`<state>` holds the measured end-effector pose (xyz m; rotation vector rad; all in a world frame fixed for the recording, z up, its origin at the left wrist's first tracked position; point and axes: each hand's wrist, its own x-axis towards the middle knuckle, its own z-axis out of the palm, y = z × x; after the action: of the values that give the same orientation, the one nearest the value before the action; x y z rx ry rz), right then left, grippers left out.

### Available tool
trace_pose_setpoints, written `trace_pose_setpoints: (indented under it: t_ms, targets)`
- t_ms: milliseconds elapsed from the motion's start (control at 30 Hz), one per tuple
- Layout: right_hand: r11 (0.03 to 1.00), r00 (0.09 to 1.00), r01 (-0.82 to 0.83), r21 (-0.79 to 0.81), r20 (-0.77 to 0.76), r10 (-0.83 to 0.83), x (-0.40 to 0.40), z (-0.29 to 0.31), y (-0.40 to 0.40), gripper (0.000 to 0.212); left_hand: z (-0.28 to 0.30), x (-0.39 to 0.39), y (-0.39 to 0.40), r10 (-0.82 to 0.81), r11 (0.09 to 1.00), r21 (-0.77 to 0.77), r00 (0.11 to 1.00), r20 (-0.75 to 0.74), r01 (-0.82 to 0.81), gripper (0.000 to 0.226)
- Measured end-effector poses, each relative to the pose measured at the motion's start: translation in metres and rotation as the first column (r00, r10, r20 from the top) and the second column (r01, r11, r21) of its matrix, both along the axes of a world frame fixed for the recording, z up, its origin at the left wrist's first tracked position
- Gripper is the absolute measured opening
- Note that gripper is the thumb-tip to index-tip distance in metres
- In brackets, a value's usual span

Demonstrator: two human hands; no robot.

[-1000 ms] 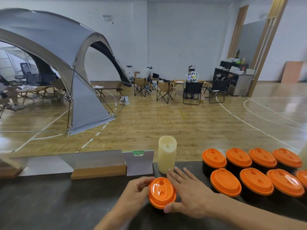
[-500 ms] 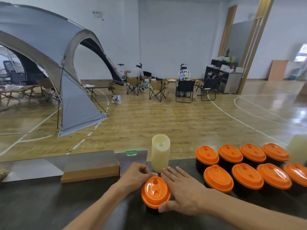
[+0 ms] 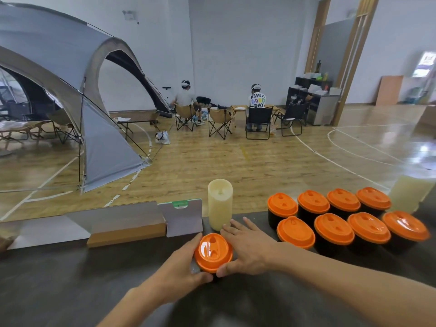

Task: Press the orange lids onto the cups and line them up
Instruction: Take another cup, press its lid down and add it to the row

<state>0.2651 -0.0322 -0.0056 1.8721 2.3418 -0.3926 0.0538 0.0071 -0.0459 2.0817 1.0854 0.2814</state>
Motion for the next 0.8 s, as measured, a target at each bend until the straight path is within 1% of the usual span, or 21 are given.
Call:
trace_pose_setpoints:
  t_ms: [100,167,200,300,400,467,567,600,667,733,800]
  targets:
    - [0.994,0.995,-0.035,0.107,-0.094,0.045,0.009,0.01,-0.013,0.107,0.012,0.003,-0.014,0.005,0.992,0.128,1.0,0.031,-0.009,0.099]
    - [0.983,0.988,-0.053,0.178,-0.135,0.078,0.023,0.019,-0.029,0.109,0.026,0.01,-0.027,-0.027,0.982,0.187,0.997,0.067,0.014,0.093]
    - [0.977,0.985,-0.059,0.206,-0.148,0.091,0.032,0.024,-0.04,0.109,0.033,0.016,-0.034,-0.038,0.98,0.199,0.996,0.083,0.021,0.094]
    - [0.97,0.986,-0.033,0.24,-0.149,0.071,0.065,0.045,-0.076,0.109,0.047,0.048,-0.058,-0.046,0.972,0.234,0.996,0.083,0.025,0.108]
    - [0.979,0.994,0.021,0.205,-0.112,0.002,0.105,0.061,-0.117,0.103,0.043,0.092,-0.084,-0.08,0.948,0.314,0.993,0.082,0.051,0.102]
    - [0.985,0.991,0.072,0.155,-0.12,-0.054,0.136,0.066,-0.146,0.101,0.037,0.125,-0.101,-0.133,0.94,0.324,0.988,0.073,0.103,0.1]
    - [0.982,0.98,0.182,0.045,-0.092,-0.178,0.186,0.066,-0.187,0.11,0.029,0.179,-0.122,-0.212,0.941,0.266,0.977,-0.017,0.209,0.119]
    - [0.975,0.973,0.22,0.016,-0.072,-0.218,0.203,0.064,-0.198,0.113,0.029,0.199,-0.128,-0.239,0.936,0.257,0.971,-0.031,0.239,0.115]
    - [0.951,0.951,0.305,-0.042,-0.034,-0.307,0.237,0.061,-0.219,0.118,0.029,0.24,-0.142,-0.303,0.918,0.264,0.953,-0.017,0.297,0.097]
    - [0.931,0.933,0.361,-0.063,0.02,-0.36,0.271,0.057,-0.236,0.121,0.027,0.28,-0.157,-0.344,0.913,0.244,0.939,0.028,0.327,0.085]
    - [0.915,0.917,0.397,-0.076,0.063,-0.393,0.304,0.053,-0.247,0.123,0.023,0.318,-0.168,-0.35,0.926,0.183,0.932,0.092,0.33,0.079]
